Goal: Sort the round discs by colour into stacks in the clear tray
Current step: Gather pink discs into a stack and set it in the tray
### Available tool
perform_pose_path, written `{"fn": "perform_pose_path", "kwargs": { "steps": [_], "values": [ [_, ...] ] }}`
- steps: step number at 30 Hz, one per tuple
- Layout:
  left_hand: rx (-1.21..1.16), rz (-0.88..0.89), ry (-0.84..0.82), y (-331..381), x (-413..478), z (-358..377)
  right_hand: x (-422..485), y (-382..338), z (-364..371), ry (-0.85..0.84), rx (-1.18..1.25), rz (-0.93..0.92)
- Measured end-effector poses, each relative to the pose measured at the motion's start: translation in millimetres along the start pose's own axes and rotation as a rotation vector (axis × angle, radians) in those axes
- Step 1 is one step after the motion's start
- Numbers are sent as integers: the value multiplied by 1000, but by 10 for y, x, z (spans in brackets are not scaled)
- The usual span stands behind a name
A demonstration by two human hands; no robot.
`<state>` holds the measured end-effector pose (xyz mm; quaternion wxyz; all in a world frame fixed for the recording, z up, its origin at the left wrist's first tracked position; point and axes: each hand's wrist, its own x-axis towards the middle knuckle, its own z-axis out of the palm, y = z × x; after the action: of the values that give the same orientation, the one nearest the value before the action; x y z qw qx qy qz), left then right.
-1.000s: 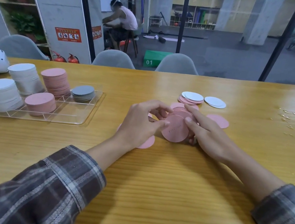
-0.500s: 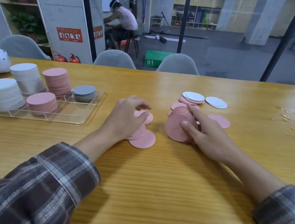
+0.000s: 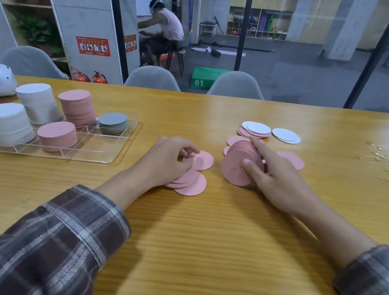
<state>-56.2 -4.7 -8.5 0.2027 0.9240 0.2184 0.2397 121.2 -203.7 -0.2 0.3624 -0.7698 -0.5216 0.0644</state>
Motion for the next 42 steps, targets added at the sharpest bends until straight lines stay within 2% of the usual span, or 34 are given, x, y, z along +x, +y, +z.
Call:
{"fn": "perform_pose_path", "kwargs": {
  "steps": [5,11,16,22,28,36,39,42],
  "values": [
    [1,30,-2,134,-39,55,-2,-25,-10,27,-6,45],
    [-1,38,-83,299,-80,102,5,2,-18,52,36,105],
    [-97,-46,-134,290,-53,53,6,4,-14,53,32,110],
    [-164,-42,-28,284,-40,15,23,54,-25,54,36,113],
    [-441,-70,46,321,-48,29,23,51,9,-5,73,30],
    [-402,-22,108,470,-94,143,26,-21,9,-56,134,-4],
    [-381,-17,150,485,-94,149,1,-25,16,-76,81,-36],
    [-413,-1,85,449,-76,122,-11,-6,38,-58,37,-45]
  ]
}}
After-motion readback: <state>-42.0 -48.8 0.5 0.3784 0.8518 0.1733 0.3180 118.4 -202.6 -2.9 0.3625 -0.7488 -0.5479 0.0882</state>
